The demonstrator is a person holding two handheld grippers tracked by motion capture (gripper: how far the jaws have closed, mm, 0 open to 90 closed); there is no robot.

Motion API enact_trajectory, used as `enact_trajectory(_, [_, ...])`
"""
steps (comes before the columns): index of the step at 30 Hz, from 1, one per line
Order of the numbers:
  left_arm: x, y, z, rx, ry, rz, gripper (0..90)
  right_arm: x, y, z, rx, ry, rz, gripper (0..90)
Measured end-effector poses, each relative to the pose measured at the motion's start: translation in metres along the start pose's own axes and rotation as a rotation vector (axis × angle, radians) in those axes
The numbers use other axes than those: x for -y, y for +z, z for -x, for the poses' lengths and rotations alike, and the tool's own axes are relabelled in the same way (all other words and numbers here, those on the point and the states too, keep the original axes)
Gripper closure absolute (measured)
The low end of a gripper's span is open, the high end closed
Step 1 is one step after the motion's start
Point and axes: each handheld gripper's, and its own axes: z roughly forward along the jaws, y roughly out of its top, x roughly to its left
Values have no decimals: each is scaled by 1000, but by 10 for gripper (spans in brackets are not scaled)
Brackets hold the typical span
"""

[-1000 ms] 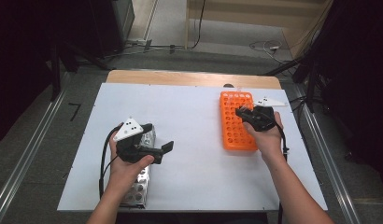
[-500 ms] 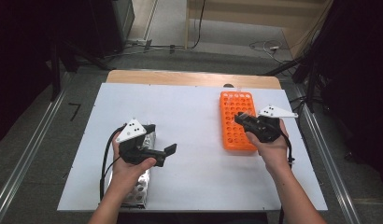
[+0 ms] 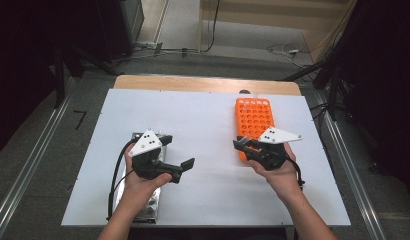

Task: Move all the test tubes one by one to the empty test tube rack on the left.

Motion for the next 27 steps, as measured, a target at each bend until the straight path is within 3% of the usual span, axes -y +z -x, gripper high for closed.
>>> enact_trajectory(12, [-1, 12, 19, 30, 50, -26, 7, 5, 17, -34, -101, -53, -34, 736])
enact_trajectory(18, [2, 17, 22, 44, 44, -38, 22, 7, 23, -46, -132, -75, -52, 736])
enact_trajectory(21, [3, 20, 26, 55, 46, -40, 59, 7, 26, -51, -150, -86, -53, 736])
enact_trajectory(27, [4, 26, 37, 77, 77, -47, 244, 7, 29, -60, -174, -98, -59, 736])
